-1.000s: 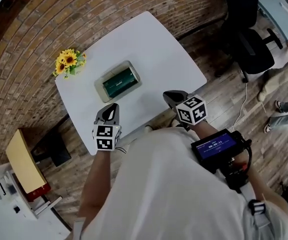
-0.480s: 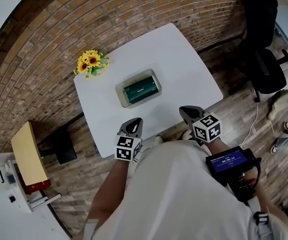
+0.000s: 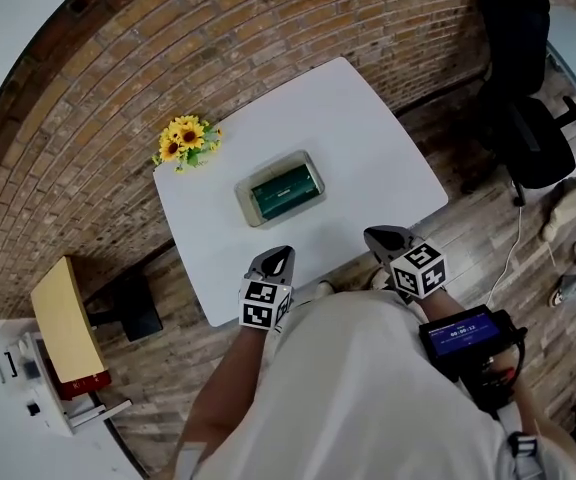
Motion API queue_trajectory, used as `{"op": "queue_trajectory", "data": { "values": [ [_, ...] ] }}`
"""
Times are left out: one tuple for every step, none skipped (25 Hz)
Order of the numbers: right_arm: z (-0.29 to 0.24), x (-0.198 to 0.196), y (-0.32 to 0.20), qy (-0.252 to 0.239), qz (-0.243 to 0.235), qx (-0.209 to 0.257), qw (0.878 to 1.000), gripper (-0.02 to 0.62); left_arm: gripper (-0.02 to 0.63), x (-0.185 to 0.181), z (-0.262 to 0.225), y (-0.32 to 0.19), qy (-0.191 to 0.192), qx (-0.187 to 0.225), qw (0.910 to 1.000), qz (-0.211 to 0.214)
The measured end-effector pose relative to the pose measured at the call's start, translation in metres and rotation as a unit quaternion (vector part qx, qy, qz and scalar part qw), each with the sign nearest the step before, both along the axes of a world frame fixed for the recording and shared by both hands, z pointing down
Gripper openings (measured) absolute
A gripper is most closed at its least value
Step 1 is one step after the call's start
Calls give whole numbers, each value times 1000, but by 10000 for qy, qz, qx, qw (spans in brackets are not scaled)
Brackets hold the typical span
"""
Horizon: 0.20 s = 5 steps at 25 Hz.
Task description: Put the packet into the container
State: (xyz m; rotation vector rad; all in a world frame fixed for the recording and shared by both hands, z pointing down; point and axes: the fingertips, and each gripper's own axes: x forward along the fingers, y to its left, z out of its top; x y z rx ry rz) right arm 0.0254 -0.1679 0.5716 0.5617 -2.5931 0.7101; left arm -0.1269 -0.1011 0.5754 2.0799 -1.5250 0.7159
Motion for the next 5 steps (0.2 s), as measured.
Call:
{"op": "queue_trajectory", "data": {
  "values": [
    [0,1,-2,4,11,3,10000,6,15,1,0,-2,-14,2,10000,28],
    [0,2,-4,4,26,7,10000,6,15,2,0,-5,-25,7,10000,56],
    [0,3,-5,-1,41,9,10000,6,15,3,0,-7,-32,8,10000,81],
    [0,3,-7,-8,51,10,10000,6,15,4,0,-9,-36,6,9999,103],
    [0,3,-8,-16,60,11,10000,6,15,5,0,-10,-38,2,9999,125]
  ]
}}
